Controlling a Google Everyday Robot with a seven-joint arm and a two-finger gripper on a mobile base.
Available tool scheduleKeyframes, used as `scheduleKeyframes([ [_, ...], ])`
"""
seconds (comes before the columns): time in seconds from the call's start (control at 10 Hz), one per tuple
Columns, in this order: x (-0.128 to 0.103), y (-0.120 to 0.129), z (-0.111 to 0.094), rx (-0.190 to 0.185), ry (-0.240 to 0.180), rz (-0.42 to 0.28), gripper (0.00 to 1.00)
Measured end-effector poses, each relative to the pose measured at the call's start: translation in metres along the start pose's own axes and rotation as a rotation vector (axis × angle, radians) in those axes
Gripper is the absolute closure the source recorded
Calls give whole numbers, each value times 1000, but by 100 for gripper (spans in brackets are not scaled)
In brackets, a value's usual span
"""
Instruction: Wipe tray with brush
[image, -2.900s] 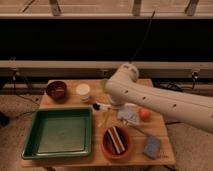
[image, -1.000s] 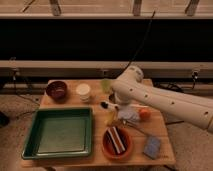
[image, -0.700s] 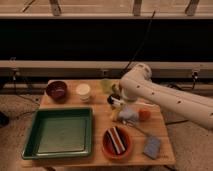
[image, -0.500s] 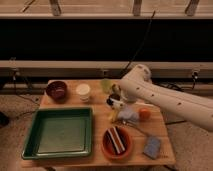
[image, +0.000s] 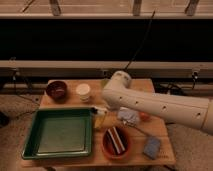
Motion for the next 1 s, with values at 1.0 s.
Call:
scheduleKeyframes([
  [1.0, 157, -33, 30, 60, 140, -267, 100],
])
